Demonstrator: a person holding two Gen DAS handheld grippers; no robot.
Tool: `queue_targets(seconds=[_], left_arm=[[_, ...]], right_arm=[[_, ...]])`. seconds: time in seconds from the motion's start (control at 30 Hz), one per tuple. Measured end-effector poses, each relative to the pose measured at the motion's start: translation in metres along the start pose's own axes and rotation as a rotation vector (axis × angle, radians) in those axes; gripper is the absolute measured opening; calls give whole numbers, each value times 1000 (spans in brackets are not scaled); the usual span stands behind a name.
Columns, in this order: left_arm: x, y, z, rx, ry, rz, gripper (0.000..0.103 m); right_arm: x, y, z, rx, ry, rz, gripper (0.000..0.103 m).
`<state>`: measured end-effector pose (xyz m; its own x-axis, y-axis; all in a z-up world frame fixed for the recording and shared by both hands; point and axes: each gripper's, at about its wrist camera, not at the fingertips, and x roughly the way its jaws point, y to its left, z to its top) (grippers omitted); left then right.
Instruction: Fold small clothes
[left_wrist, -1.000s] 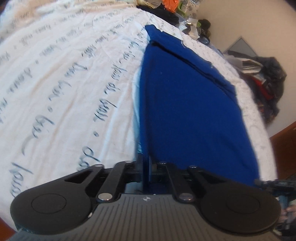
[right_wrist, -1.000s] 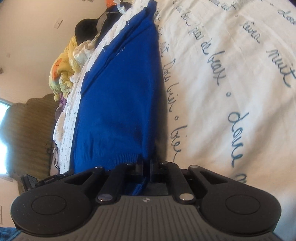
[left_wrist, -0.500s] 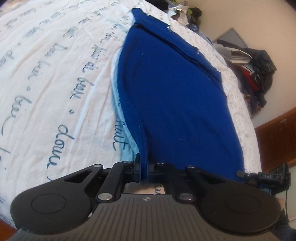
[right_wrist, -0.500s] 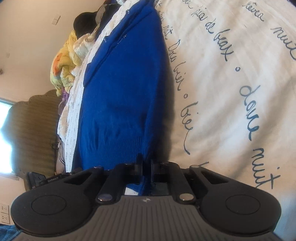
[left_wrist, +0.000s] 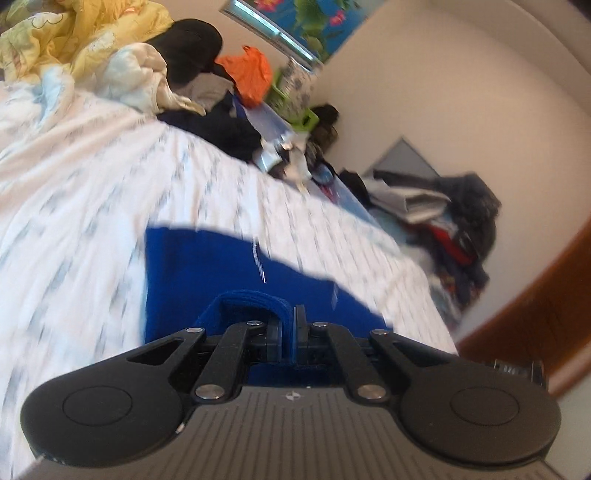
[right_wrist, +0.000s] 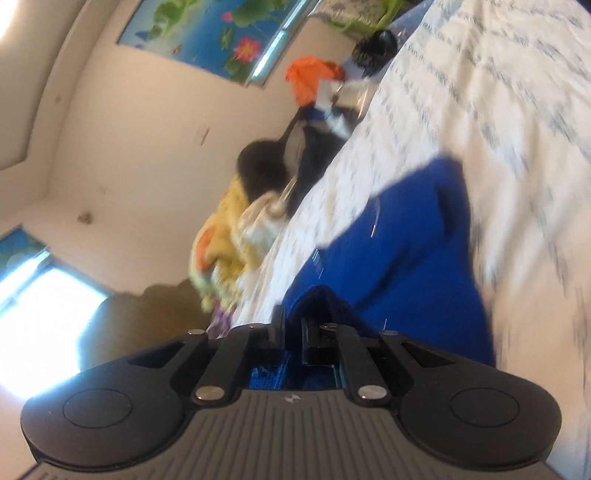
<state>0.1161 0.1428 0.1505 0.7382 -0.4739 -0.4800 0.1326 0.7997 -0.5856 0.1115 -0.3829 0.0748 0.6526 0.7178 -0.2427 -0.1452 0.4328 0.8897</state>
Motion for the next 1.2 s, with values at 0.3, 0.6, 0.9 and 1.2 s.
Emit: queue_targets(seconds=[0.3,0.6,0.9,1.2], left_arm=[[144,26,48,49,52,315,45],[26,44,-35,96,-2,338,86],[29,40,-77,81,186,293,17],[-11,3,-45,97,122,227,8]], right_arm=[[118,-52,77,47,-56,-333,84],[44,-12,-1,-322,48,-569,85],[57,5,-46,-367,162,-482,55],[44,8,-22,-242,176,-365,9]])
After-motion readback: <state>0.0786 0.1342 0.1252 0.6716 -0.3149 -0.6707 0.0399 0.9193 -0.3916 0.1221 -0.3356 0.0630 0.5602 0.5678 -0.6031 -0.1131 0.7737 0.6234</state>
